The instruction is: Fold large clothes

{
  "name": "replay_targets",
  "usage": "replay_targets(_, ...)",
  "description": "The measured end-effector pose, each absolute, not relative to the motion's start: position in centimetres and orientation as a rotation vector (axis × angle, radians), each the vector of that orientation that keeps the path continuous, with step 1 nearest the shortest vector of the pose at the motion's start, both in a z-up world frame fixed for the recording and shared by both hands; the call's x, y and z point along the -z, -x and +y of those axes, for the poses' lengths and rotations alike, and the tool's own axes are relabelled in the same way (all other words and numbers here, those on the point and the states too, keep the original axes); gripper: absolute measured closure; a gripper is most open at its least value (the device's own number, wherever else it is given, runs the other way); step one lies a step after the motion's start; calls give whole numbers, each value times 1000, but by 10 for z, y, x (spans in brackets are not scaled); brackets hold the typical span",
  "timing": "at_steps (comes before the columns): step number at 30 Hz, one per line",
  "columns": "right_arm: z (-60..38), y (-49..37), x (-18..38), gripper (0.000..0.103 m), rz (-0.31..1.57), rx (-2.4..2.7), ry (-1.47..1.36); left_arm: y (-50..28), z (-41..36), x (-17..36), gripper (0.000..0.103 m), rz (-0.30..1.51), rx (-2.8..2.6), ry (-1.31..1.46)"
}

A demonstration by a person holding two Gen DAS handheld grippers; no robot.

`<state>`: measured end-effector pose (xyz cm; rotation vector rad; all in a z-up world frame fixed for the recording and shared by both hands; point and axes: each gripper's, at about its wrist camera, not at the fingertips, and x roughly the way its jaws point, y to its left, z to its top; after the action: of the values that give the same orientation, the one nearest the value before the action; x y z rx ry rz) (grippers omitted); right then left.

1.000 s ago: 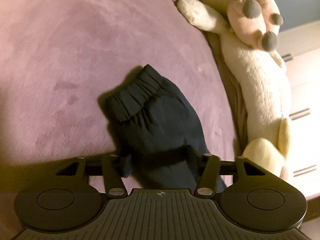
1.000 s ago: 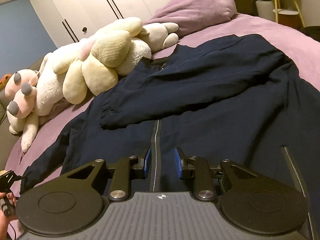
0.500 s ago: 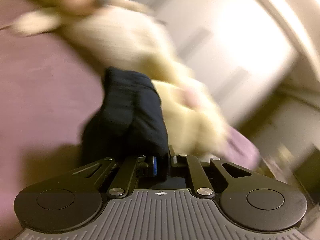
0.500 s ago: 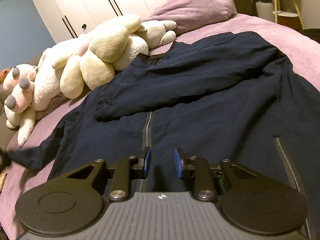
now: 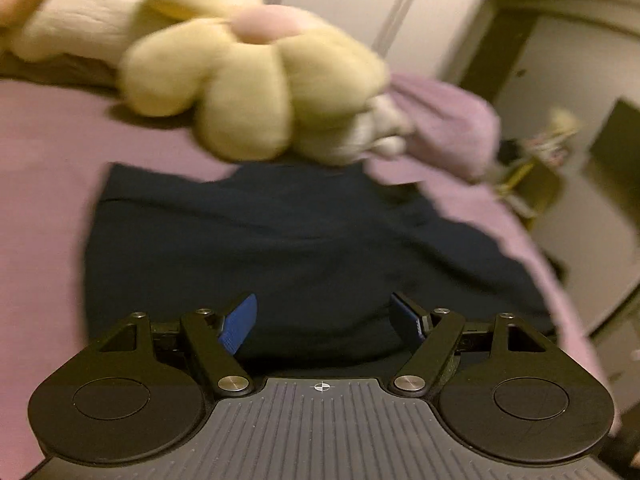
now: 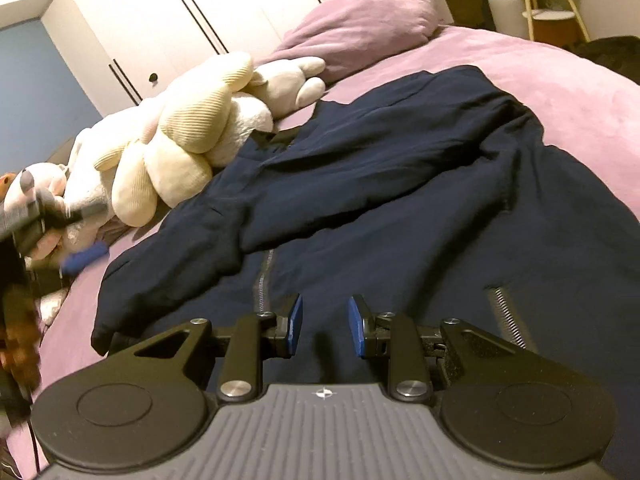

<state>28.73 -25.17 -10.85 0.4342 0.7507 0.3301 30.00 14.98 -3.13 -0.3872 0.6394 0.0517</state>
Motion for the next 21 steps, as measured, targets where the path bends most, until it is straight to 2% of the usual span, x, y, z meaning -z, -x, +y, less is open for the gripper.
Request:
replay_targets(6, -228, -325, 113, 74, 792, -407, -521, -268, 176, 54, 24, 684, -230, 299)
replay_targets(7, -218, -334, 115, 72, 807, -436, -551, -262, 181, 55, 24, 692, -244, 302)
replay_targets(9, -200, -353, 120, 59, 842, -485, -612, -258, 188, 66, 24, 706, -265, 334)
replay_targets(11, -180, -372, 126, 58, 878, -503, -659, -255, 192, 74, 23, 709, -279, 353)
replay_targets(15, -150, -397, 133, 58, 921, -472, -685, -257, 196, 84, 18, 705, -307, 359)
replay_targets(19, -128, -407, 133, 59, 941, -499, -639, -256, 201, 94, 18, 728, -323, 393)
replay_targets(21, -119, -411, 131, 70, 945, -494, -592, -253, 202, 95, 18, 727, -334, 388)
